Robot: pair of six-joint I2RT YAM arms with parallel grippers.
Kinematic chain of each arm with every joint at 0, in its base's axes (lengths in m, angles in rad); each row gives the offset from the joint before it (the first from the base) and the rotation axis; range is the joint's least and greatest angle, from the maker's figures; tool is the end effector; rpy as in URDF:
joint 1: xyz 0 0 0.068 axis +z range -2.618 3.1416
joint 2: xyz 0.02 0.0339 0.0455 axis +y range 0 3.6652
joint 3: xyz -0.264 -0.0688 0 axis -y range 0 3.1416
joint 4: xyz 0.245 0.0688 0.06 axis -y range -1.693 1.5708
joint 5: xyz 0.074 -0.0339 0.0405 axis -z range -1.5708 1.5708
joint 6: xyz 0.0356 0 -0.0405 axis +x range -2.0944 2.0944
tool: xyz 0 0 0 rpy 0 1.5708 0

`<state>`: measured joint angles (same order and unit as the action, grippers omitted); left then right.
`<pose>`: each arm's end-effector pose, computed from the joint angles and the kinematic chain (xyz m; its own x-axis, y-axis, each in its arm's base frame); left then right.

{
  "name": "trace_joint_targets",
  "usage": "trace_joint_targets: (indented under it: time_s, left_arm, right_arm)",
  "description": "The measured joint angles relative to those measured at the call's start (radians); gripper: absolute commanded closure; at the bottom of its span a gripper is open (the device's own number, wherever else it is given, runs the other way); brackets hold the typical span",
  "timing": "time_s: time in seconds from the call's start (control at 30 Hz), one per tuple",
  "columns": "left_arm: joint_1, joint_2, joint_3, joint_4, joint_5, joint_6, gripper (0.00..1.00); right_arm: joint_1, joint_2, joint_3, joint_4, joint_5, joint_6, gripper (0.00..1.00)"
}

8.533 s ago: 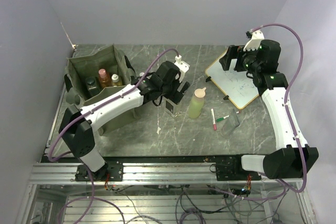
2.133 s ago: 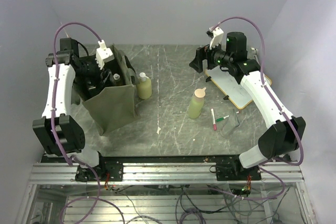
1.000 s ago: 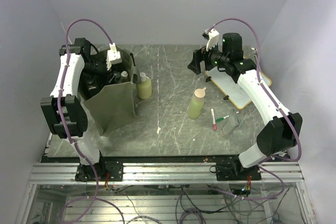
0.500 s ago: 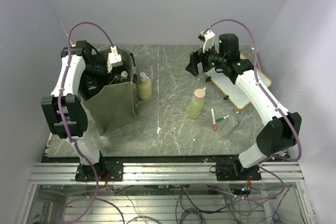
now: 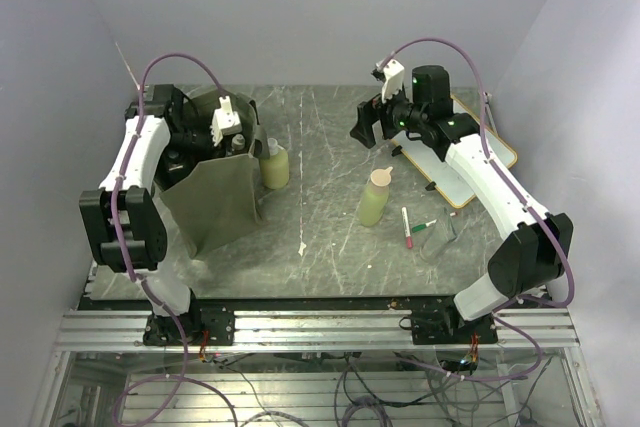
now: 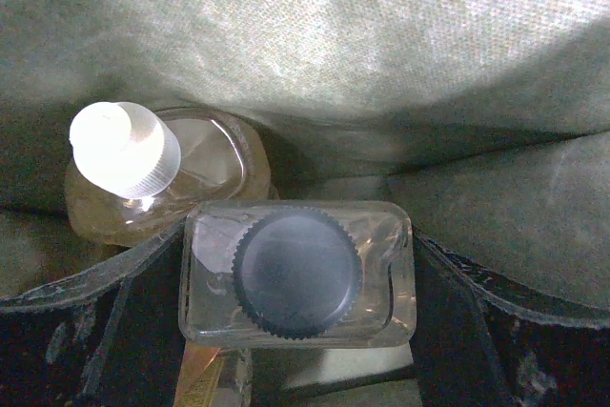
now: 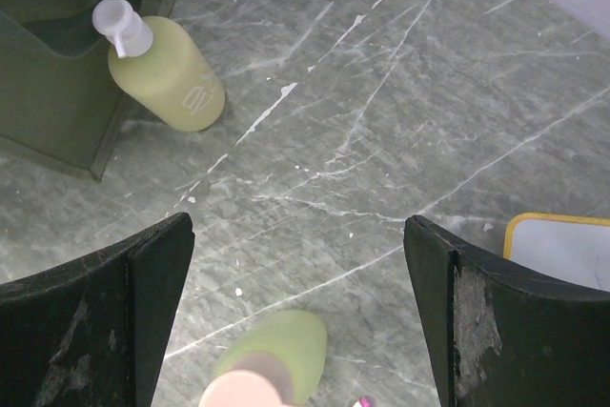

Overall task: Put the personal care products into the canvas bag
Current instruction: Adjust the care product in the canvas bag.

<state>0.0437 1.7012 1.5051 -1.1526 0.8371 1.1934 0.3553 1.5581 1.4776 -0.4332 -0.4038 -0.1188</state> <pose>0.3287 -0.0121 0.2909 -0.2344 0.6128 -0.7546 0.9554 0.2888 -0.0622 0.3314 0.1379 0.3651 -0.3815 -0.2578 -0.8877 -0.6908 0.7176 0.0885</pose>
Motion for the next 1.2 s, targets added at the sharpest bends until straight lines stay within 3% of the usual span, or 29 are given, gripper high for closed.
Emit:
trace_joint_targets:
  time_s: [0.5,0.8,1.2]
  left_arm:
    - [0.011,0.038,0.077,-0.134,0.000,0.082,0.88]
    - [0.018,0.017,0.022,-0.073,0.002,0.052,0.88]
    - [0.018,-0.038,-0.063,-0.002,0.004,0.029,0.84]
  right_arm:
    - [0.043,0.012,0.010,-0.006,0.003,-0.032,0.08]
    - [0.212,0.031,0.083,0.092,-0.014,0.039,0.11]
    - [0.403,0.323,0.378,0.229,0.027,0.228,0.19]
